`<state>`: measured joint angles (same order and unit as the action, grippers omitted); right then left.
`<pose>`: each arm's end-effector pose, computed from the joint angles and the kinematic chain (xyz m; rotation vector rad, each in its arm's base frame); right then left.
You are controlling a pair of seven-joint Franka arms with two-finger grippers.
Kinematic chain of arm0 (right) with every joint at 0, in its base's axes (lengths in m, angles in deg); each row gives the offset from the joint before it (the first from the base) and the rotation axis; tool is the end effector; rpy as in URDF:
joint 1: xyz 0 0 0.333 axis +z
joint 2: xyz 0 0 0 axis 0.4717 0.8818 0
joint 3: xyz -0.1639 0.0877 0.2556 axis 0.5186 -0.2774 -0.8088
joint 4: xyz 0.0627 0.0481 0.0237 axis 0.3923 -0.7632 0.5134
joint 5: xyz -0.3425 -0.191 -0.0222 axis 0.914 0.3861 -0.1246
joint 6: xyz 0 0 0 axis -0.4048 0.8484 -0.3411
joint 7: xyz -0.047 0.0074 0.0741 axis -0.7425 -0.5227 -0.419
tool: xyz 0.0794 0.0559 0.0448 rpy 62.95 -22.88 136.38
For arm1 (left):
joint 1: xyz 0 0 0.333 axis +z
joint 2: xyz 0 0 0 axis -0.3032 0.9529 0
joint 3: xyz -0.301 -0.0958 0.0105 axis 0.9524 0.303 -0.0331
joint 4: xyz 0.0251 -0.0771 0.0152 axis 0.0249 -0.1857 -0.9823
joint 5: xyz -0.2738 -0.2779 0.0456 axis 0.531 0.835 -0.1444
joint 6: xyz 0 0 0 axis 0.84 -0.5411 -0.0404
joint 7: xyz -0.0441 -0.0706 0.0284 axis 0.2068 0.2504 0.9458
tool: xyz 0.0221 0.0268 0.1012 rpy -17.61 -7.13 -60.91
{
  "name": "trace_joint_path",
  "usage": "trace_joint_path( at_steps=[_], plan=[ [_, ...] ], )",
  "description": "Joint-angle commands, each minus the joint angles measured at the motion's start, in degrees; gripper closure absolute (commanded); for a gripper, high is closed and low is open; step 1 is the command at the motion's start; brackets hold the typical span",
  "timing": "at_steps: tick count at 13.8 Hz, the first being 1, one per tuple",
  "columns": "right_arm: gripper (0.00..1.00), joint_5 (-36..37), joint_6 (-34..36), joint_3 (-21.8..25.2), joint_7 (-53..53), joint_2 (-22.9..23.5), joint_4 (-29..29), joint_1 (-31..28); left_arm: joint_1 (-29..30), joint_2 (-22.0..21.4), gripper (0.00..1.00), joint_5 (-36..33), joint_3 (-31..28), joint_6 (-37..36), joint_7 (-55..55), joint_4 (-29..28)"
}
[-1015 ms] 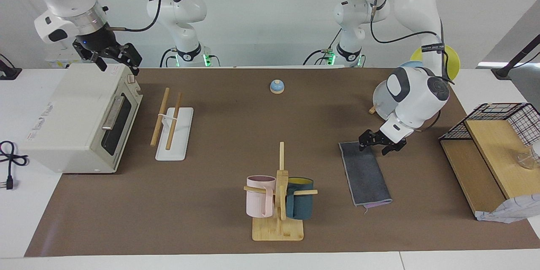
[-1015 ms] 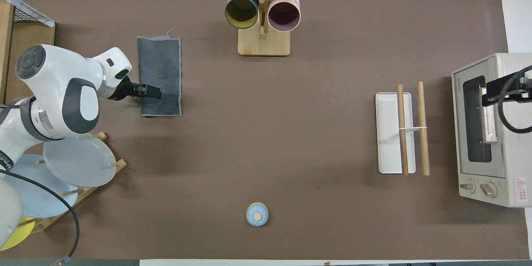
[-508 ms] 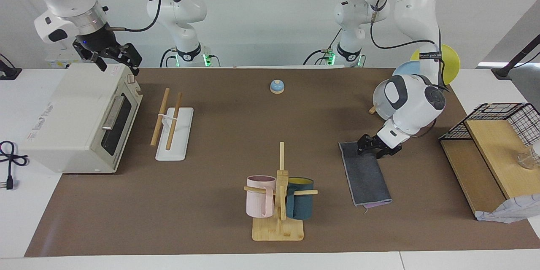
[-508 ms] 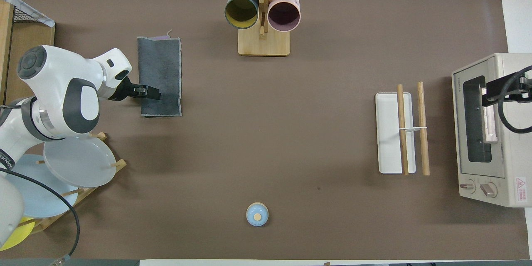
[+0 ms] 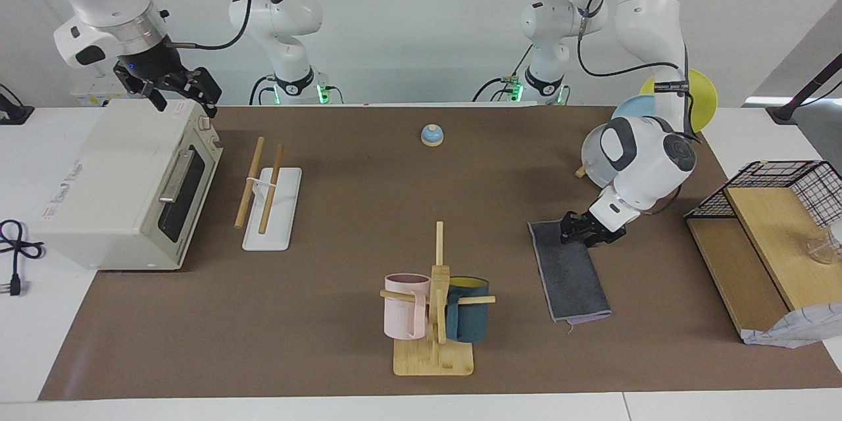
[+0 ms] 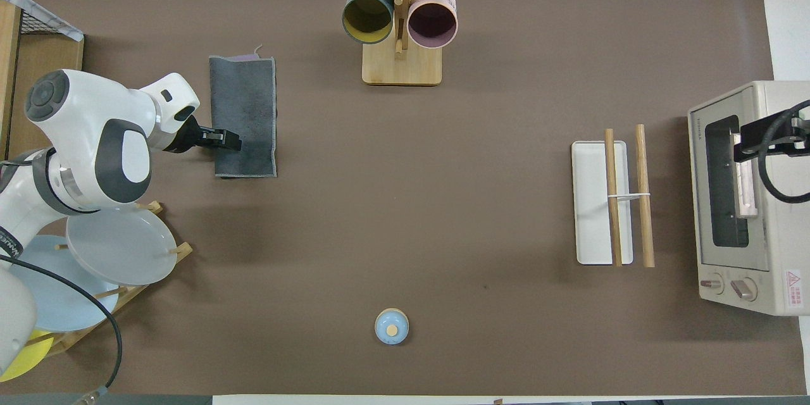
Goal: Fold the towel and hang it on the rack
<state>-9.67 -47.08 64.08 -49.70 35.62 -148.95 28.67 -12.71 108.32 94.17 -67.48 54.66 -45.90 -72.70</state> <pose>0.5355 -0.0288 0.6413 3.0993 -0.2719 -0.1414 0.6094 -0.0727 0.2981 2.8875 -0.2877 0.0526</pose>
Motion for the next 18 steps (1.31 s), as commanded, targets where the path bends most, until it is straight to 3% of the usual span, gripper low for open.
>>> trace_joint_path(
  at_steps=[1, 3, 5, 9, 11, 18],
  plan=[
    [0.00, -0.95, 0.57, -0.21, 0.97, -0.82, -0.53, -0.61, 0.16, 1.49, 0.43, 1.68, 0.33, 2.07, 1.50, 0.08],
    [0.00, -0.95, 0.48, -0.21, 0.97, -0.82, -0.53, -0.61, 0.16, 1.49, 0.66, 1.68, 0.33, 1.98, 1.50, 0.08],
    [0.00, -0.95, 0.57, -0.21, 0.97, -0.82, -0.53, -0.61, 0.25, 1.49, 1.00, 1.68, 0.33, 1.98, 1.50, 0.16],
    [0.00, -0.86, 0.83, -0.21, 1.40, -1.52, -1.66, -0.17, 0.34, 1.49, 1.00, 1.68, 0.33, 0.58, 1.24, 1.48],
    [0.00, -0.86, 0.75, -0.30, 1.32, -2.31, -3.50, -0.26, 0.34, 1.15, 1.00, 2.02, 0.25, -3.71, -0.86, 4.45],
    [0.00, -6.73, -0.13, 0.32, -2.71, -3.72, -6.93, -1.05, -2.11, -6.49, 1.00, 1.06, 0.51, -20.23, -31.77, 12.37]
  ],
)
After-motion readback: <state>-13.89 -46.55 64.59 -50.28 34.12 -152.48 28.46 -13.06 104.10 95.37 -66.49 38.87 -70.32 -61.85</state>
